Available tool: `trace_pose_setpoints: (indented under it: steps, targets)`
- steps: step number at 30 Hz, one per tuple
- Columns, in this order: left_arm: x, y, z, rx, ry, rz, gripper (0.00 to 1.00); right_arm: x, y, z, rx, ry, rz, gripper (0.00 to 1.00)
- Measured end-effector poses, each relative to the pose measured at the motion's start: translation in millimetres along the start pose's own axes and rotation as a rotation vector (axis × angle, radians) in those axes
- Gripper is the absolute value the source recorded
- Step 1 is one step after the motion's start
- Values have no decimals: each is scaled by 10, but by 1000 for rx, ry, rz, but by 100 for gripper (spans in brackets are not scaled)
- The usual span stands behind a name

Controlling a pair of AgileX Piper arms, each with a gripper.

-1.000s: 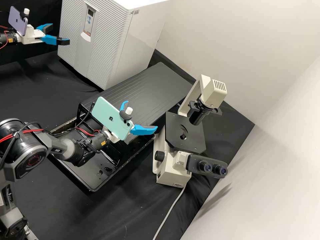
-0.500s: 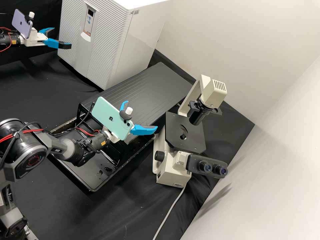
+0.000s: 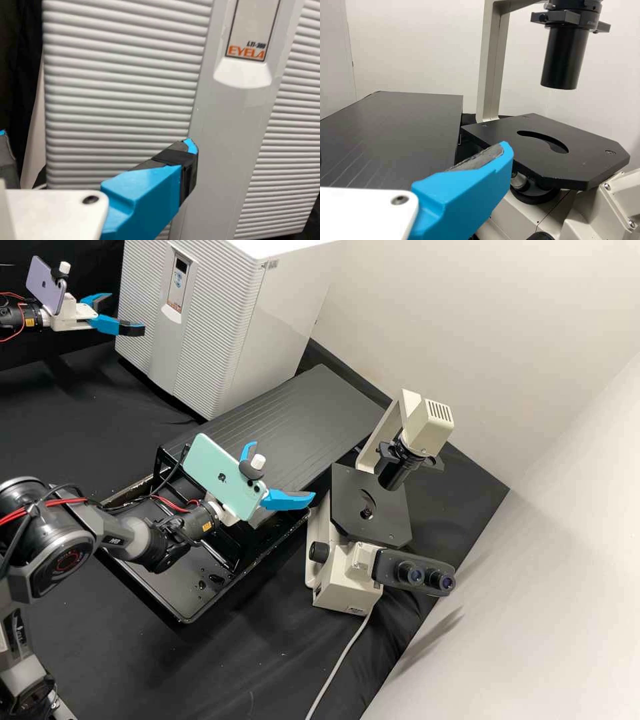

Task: Open the incubator door

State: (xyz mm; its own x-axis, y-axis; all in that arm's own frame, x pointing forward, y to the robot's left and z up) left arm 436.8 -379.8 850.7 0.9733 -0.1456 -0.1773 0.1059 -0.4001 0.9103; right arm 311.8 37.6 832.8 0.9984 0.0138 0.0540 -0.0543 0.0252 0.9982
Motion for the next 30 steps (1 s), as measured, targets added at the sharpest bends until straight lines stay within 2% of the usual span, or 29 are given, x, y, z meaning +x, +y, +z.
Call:
trace_pose_setpoints:
  steps: [3, 4, 16, 23, 30]
  targets:
    - [36, 22, 19, 5, -9, 8, 100, 0, 0, 0, 0, 0, 0, 100]
    - [46, 19, 24, 5, -12, 8, 0, 0, 0, 0, 0, 0, 0, 100]
    - [87, -22, 2, 5, -1, -8, 0, 0, 0, 0, 0, 0, 0, 100]
    - [96, -90, -29, -3, 4, -22, 0, 0, 0, 0, 0, 0, 0, 100]
    - [96, -91, -30, -3, 5, -23, 0, 0, 0, 0, 0, 0, 0, 100]
